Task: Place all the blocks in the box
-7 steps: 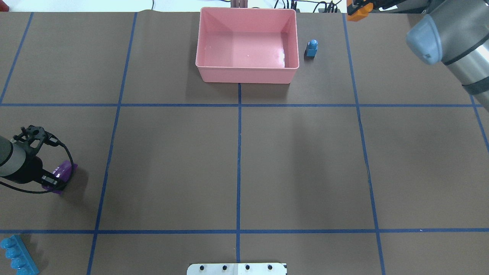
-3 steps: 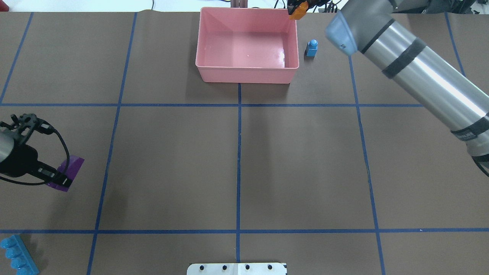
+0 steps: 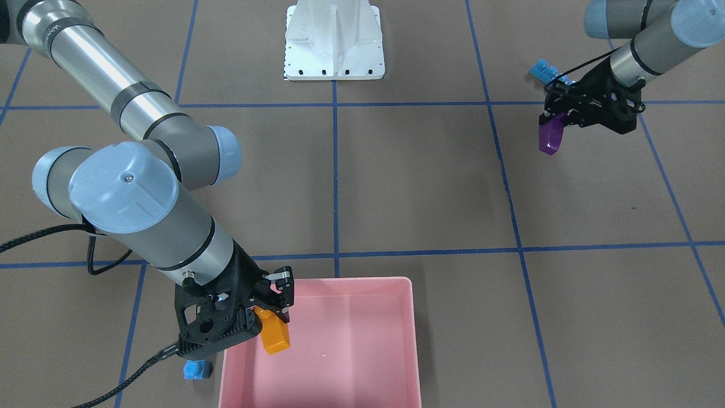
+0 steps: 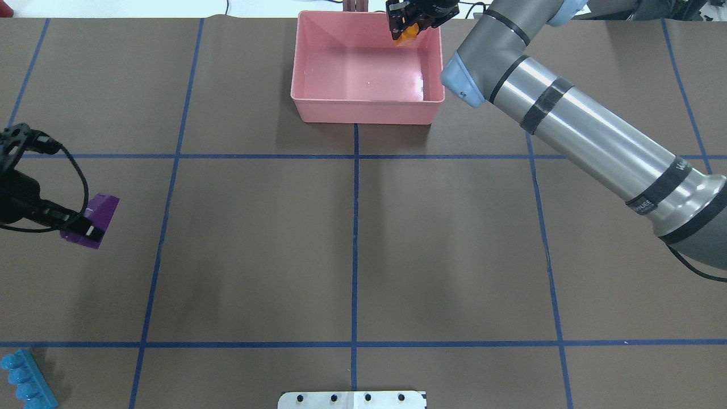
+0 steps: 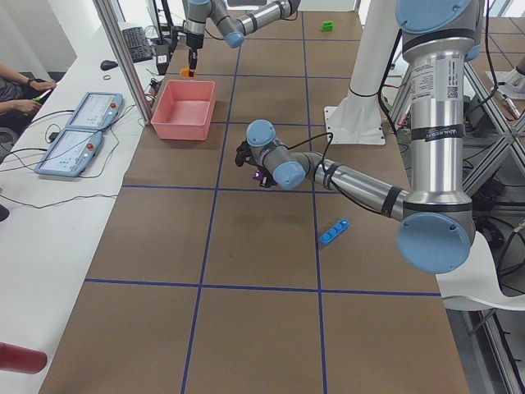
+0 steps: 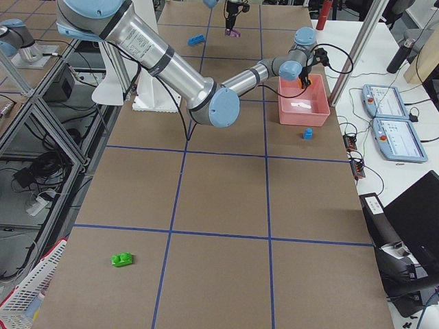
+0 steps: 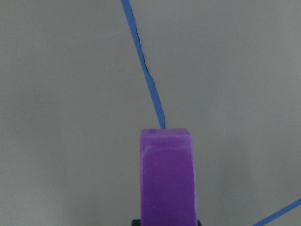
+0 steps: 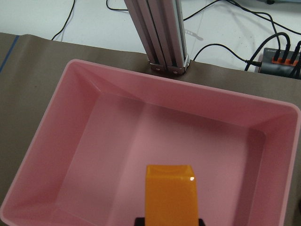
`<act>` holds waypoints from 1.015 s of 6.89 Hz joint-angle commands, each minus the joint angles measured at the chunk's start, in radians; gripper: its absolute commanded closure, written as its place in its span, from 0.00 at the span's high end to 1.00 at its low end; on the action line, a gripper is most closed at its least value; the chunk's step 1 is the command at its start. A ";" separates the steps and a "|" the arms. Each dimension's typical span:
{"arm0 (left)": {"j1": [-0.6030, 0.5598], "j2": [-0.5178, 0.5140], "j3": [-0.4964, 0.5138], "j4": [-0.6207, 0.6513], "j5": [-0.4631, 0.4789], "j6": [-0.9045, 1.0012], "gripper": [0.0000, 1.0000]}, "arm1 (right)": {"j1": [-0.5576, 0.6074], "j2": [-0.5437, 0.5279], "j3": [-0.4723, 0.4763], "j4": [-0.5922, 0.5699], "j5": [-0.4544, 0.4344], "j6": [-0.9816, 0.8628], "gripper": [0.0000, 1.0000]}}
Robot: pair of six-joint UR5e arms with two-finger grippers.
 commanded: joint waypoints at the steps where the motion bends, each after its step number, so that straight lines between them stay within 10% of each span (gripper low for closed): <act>1: -0.039 -0.213 0.030 0.182 -0.005 -0.003 0.00 | -0.011 0.027 -0.087 0.045 -0.053 0.005 0.99; 7: -0.116 -0.870 0.561 0.060 0.079 -0.387 0.00 | 0.143 -0.163 0.130 -0.185 -0.030 -0.004 0.99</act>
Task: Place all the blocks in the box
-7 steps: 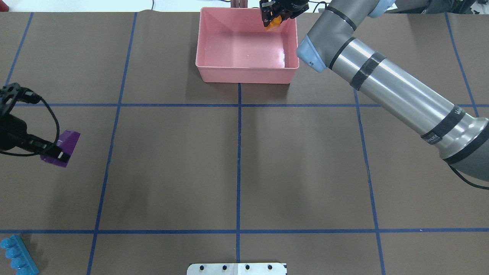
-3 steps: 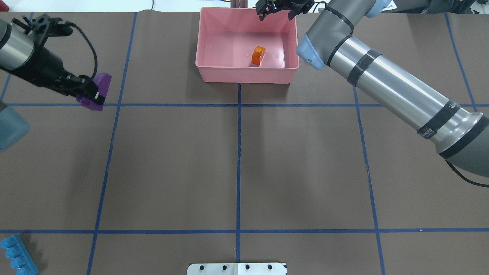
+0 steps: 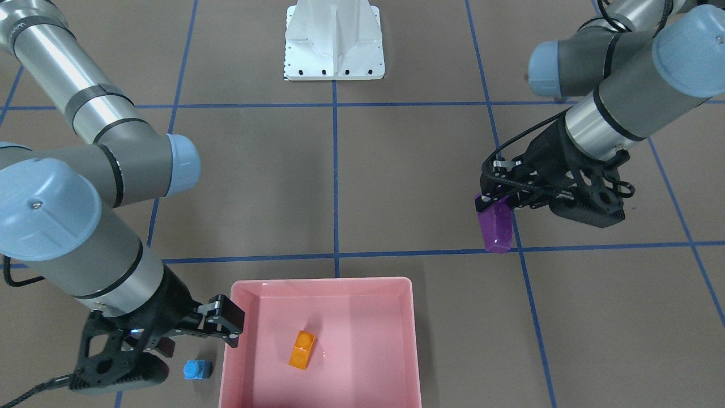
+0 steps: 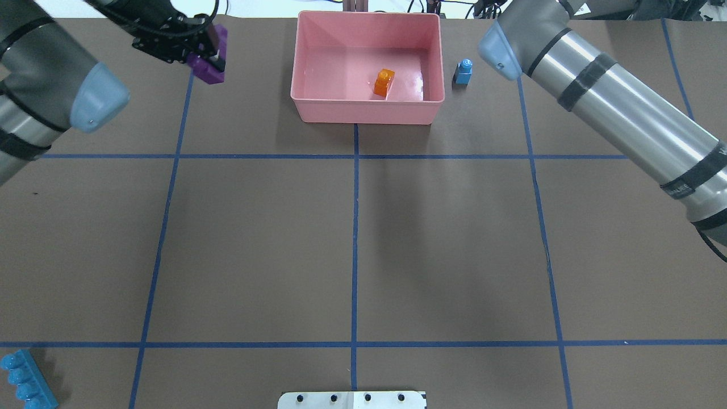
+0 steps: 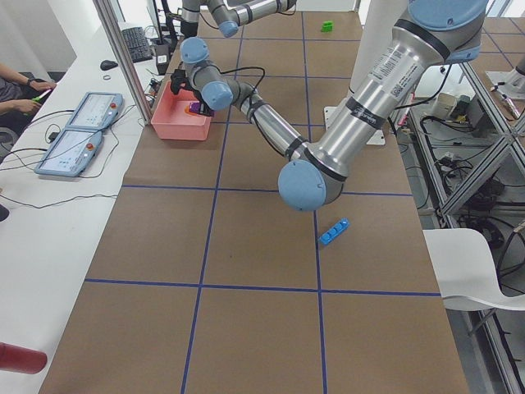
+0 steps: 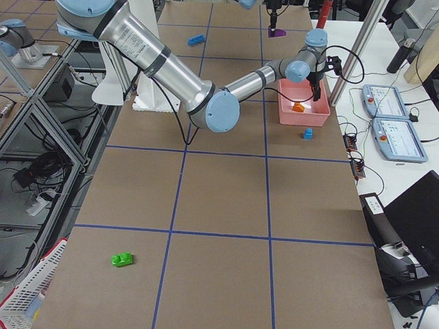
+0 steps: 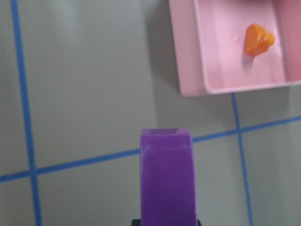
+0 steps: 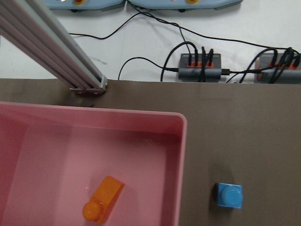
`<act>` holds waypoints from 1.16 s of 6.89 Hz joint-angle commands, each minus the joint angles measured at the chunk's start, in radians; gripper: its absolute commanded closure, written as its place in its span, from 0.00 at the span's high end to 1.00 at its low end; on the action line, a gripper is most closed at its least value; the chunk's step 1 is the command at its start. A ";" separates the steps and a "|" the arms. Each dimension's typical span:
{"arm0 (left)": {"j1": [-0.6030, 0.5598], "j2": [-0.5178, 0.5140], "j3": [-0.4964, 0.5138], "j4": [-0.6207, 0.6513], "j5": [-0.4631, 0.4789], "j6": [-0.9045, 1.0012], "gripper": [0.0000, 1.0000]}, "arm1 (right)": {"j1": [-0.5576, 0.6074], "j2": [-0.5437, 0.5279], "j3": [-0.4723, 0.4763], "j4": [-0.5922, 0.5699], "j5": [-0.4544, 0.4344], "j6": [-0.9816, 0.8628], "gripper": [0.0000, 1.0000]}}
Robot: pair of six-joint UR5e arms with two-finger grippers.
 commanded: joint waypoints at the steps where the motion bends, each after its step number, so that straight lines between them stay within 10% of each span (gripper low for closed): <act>1: 0.014 -0.212 0.291 -0.186 0.095 -0.151 0.00 | 0.053 -0.111 0.028 0.005 -0.043 -0.130 0.99; 3: 0.104 -0.364 0.482 -0.278 0.272 -0.225 0.00 | 0.046 -0.108 -0.007 0.022 -0.126 -0.127 0.99; 5: 0.151 -0.411 0.565 -0.322 0.357 -0.232 0.00 | 0.000 -0.099 -0.236 0.390 -0.155 -0.126 0.99; 8: 0.207 -0.468 0.676 -0.387 0.491 -0.233 0.00 | -0.042 -0.093 -0.259 0.465 -0.152 -0.126 0.99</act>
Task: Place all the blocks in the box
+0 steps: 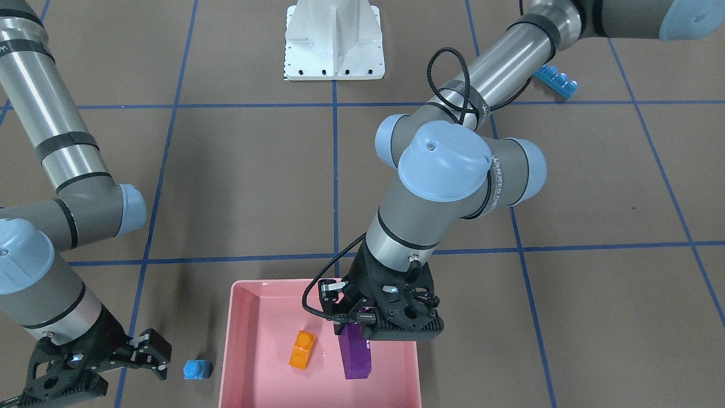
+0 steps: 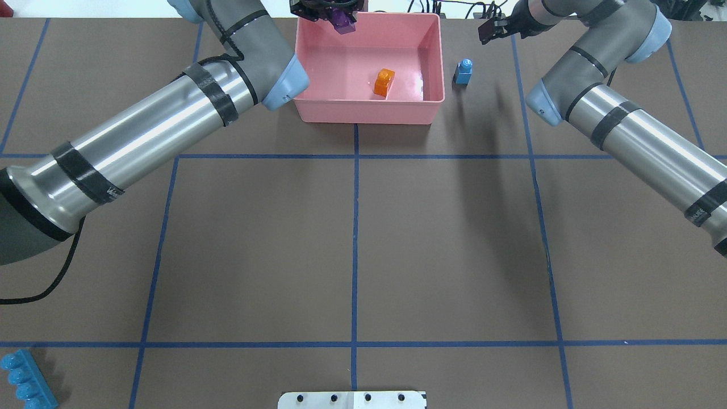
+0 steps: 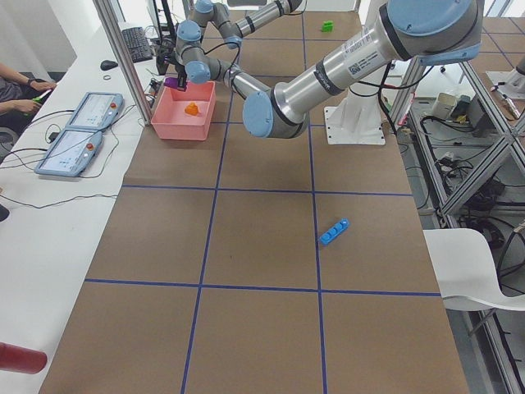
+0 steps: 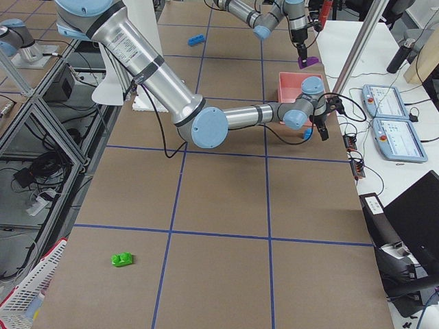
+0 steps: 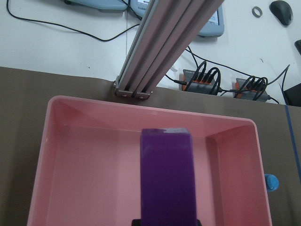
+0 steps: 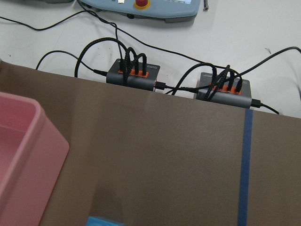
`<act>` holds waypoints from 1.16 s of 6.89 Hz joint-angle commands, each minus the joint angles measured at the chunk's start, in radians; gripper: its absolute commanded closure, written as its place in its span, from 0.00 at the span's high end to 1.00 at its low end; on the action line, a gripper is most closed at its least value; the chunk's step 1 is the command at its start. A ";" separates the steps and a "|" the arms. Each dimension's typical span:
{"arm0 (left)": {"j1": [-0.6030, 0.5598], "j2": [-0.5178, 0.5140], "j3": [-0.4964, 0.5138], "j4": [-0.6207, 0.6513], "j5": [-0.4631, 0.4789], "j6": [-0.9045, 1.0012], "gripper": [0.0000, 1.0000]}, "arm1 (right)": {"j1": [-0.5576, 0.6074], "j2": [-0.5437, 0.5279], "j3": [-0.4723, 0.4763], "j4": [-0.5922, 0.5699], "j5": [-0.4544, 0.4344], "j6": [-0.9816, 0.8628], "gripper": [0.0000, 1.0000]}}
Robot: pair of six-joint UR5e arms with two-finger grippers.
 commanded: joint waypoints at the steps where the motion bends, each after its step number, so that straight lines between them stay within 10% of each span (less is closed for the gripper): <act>1: 0.032 -0.029 0.073 -0.034 0.083 0.000 0.00 | -0.024 0.002 -0.026 0.057 0.004 0.000 0.99; 8: 0.061 -0.039 0.110 -0.065 0.132 0.000 0.00 | -0.040 0.042 -0.143 0.194 0.038 -0.001 0.99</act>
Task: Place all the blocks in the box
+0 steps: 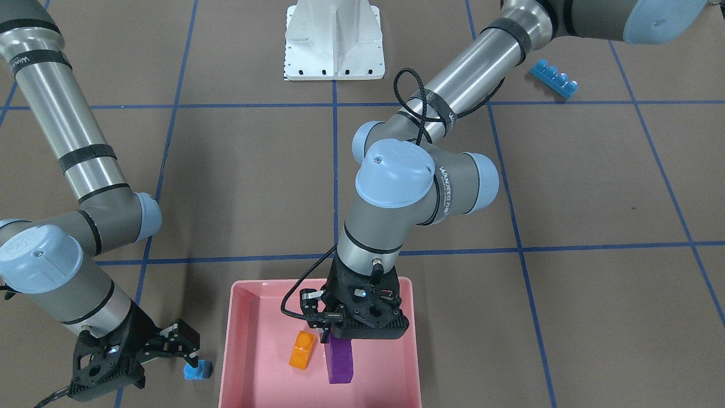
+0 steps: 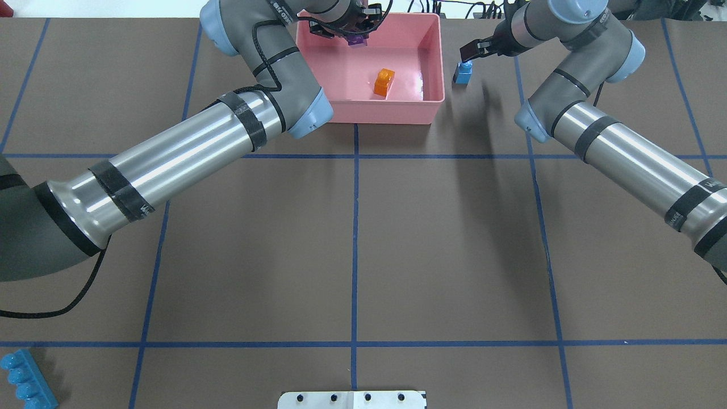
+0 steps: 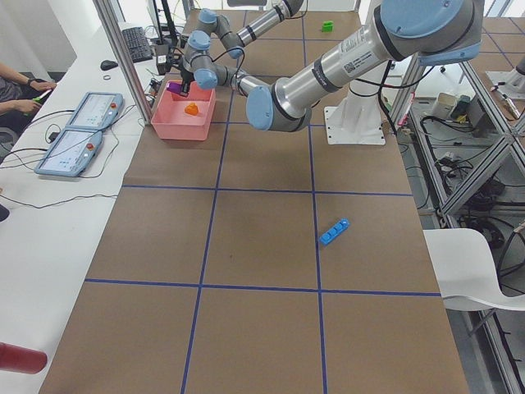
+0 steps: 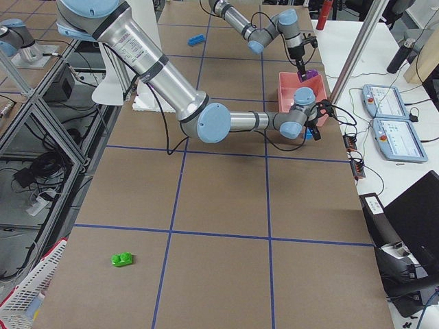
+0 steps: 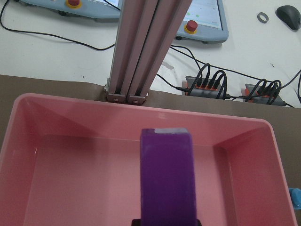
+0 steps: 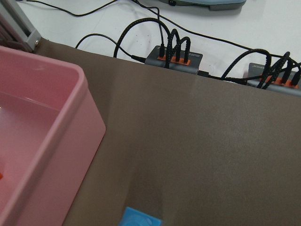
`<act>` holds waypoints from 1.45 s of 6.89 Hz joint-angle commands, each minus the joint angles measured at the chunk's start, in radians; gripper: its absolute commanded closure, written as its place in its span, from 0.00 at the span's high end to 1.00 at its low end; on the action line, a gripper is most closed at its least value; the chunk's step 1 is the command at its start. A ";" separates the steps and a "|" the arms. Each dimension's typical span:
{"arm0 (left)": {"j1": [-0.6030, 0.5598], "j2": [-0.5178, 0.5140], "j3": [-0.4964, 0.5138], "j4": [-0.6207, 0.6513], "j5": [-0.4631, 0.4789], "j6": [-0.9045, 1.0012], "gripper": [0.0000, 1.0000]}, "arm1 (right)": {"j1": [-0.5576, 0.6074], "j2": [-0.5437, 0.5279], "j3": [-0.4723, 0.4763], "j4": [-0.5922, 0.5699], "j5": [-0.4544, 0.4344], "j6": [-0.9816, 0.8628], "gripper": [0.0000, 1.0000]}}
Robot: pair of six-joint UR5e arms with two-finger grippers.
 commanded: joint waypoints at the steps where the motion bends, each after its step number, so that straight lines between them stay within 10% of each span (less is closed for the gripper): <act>1: 0.004 0.000 0.010 0.001 0.002 0.000 0.00 | -0.010 0.009 -0.008 -0.001 0.001 0.000 0.99; 2: 0.009 0.000 0.015 0.000 0.028 0.000 0.01 | -0.017 0.046 -0.056 0.000 -0.001 -0.002 0.99; 3: 0.007 0.000 0.016 0.000 0.028 0.000 0.85 | -0.023 0.069 -0.084 0.000 -0.004 -0.002 0.99; 4: 0.007 -0.002 0.016 0.000 0.028 0.000 1.00 | -0.025 0.069 -0.087 0.000 -0.004 -0.002 0.99; 8: 0.009 -0.012 0.015 0.000 0.028 0.000 1.00 | -0.034 0.100 -0.155 -0.003 -0.031 -0.002 0.92; 10: 0.006 -0.012 0.000 0.001 0.022 -0.002 1.00 | -0.037 0.124 -0.192 -0.003 -0.035 0.000 0.56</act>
